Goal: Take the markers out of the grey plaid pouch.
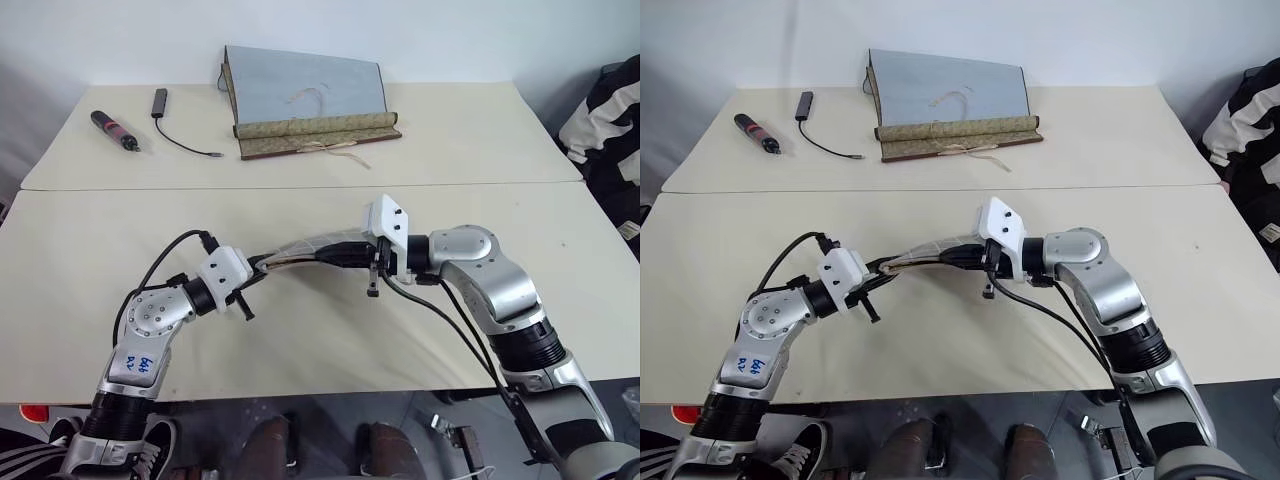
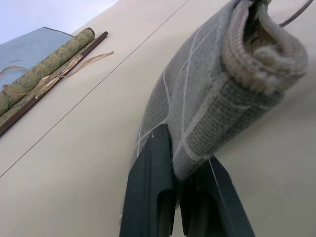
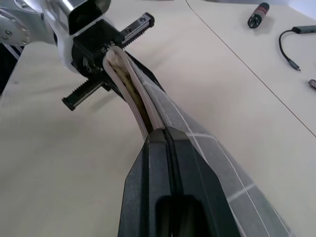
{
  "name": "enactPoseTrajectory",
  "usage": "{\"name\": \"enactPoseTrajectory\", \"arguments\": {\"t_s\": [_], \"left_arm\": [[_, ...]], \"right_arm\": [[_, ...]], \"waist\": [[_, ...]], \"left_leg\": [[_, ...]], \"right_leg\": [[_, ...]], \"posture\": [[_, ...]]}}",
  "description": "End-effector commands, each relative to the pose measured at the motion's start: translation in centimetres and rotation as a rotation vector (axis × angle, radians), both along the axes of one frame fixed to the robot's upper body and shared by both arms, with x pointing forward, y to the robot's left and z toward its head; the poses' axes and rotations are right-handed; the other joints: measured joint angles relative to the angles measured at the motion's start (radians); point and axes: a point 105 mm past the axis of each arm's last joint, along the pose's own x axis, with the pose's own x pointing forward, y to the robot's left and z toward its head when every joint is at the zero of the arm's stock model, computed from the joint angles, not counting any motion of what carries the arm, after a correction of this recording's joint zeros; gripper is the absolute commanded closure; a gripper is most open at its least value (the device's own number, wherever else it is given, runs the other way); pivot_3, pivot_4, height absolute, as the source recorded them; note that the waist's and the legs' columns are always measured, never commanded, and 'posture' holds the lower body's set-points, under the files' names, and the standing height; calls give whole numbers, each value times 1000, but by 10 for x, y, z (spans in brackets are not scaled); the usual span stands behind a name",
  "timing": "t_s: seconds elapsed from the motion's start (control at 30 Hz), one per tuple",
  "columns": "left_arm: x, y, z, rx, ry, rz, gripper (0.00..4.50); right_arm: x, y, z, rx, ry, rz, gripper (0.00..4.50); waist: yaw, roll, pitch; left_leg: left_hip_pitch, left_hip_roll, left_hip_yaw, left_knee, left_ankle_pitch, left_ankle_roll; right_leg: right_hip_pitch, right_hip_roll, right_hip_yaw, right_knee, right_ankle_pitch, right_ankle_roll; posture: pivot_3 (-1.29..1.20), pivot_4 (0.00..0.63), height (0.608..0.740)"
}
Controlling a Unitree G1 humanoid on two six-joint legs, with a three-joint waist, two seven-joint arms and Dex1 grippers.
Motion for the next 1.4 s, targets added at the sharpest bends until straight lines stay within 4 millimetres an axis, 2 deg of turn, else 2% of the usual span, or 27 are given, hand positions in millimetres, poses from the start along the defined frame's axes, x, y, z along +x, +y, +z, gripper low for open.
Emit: {"name": "enactPoseTrajectory", "arguments": {"t_s": [0.03,0.37,0.47,0.57,0.67,0.8,0.93,1.07,1.4], "left_arm": [[-3,-6,16,-11,-53,-26,4500],[-6,-13,19,-18,-50,-52,4500],[-8,-15,18,-17,-32,-70,4500],[-11,-20,20,-42,7,-93,4500],[-19,-41,25,-112,173,-160,4500],[-26,-55,30,-126,230,-211,4500],[-26,-65,31,-129,248,-214,4500],[-26,-70,33,-149,258,-218,4500],[-27,-65,33,-162,270,-213,4500]], "right_arm": [[-5,-2,-3,-47,-48,16,4489],[3,-4,-3,-52,-77,-33,4489],[19,-8,2,-77,-176,-121,4489],[26,-11,5,-133,-279,-141,4489],[34,-24,10,-287,-452,-120,4489],[32,-40,8,-411,-486,-52,4489],[30,-49,0,-493,-427,-32,4489],[28,-46,-5,-505,-429,-18,3382],[31,-47,-10,-524,-445,-31,75]], "waist": [[1,0,0],[0,0,0],[0,0,0],[-1,0,0],[3,0,0],[1,0,0],[0,0,0],[-1,0,0],[2,0,0]], "left_leg": [[0,0,0,0,0,0],[0,0,0,0,-1,0],[0,0,0,1,-1,0],[0,0,0,1,-1,-1],[0,0,0,1,-1,-1],[-1,0,0,4,-1,0],[-1,1,-1,4,-1,0],[0,2,-1,4,-1,0],[-1,2,-2,5,-1,0]], "right_leg": [[0,0,0,0,0,0],[0,0,0,0,0,0],[0,0,0,0,0,0],[0,0,0,0,0,0],[0,0,0,0,0,0],[1,1,0,0,0,0],[2,2,0,-1,0,0],[3,2,0,-1,0,0],[4,2,-1,-3,0,0]], "posture": [[0,150,740],[0,150,740],[0,150,740],[0,150,740],[0,150,740],[0,150,740],[0,150,740],[0,150,740],[0,150,740]]}}
